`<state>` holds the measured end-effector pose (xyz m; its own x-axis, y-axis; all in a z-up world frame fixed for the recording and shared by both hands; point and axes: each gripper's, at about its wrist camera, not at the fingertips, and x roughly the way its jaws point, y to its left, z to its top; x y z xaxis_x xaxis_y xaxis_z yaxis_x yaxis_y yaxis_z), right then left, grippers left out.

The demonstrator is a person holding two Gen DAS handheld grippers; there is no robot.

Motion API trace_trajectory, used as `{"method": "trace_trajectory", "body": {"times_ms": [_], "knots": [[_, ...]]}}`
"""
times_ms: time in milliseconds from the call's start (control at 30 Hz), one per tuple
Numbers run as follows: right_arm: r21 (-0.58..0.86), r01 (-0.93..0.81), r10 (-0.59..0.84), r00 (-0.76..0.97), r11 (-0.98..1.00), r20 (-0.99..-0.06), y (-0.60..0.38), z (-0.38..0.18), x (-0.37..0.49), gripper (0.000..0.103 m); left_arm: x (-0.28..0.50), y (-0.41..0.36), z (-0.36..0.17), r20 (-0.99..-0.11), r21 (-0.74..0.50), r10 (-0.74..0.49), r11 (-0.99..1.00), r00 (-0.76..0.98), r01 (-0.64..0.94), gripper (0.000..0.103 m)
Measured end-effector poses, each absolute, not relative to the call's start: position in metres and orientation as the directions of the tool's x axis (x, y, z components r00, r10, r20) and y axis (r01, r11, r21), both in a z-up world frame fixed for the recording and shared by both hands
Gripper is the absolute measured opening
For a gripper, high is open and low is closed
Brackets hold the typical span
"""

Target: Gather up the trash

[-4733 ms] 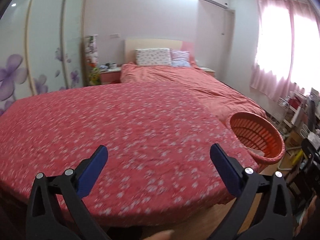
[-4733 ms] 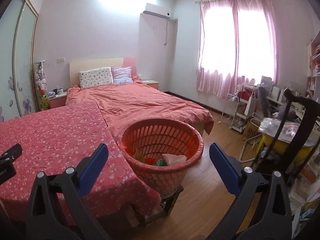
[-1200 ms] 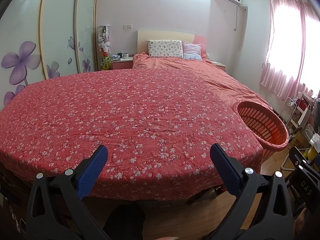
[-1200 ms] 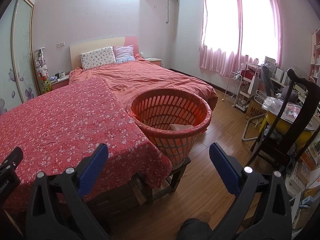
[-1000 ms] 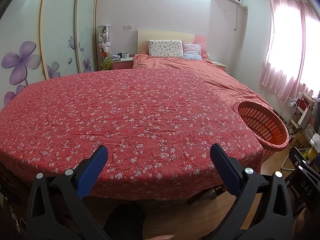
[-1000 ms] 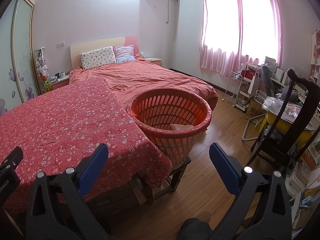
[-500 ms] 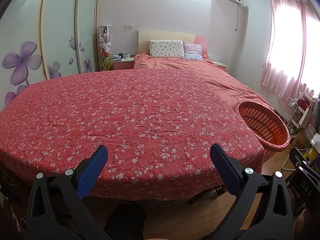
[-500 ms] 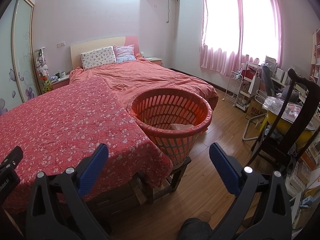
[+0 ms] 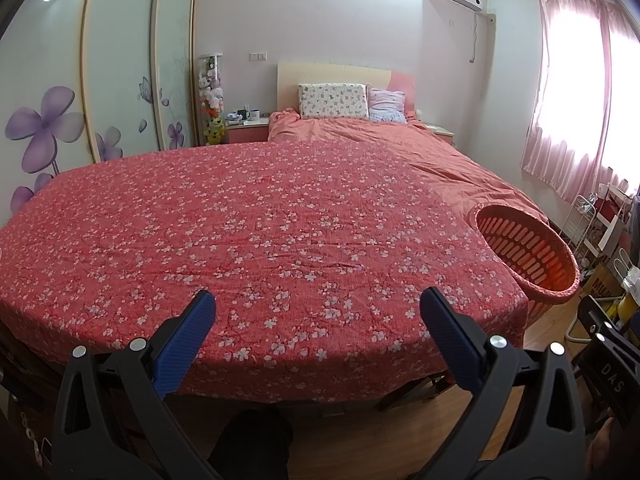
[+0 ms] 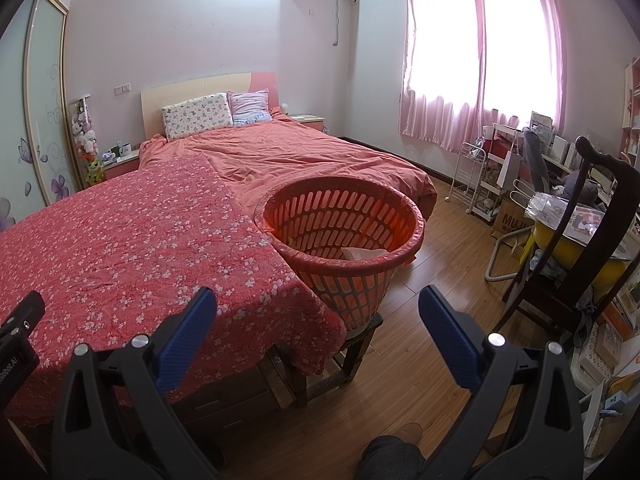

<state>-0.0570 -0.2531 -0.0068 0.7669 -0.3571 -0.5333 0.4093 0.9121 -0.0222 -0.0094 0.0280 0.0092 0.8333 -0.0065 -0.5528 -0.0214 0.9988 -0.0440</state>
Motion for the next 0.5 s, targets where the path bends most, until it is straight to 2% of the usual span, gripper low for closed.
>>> {"method": "trace_trajectory", "body": {"times_ms": [500], "knots": [[-0.020,0.409,-0.356,0.768,0.913,-0.532,-0.2517,-0.0107,-0.0560,0.099,-0.0118,0.0280,0.0152,-0.524,-0.041,-0.014,0.999,0.852,-0.008,0.101]]}}
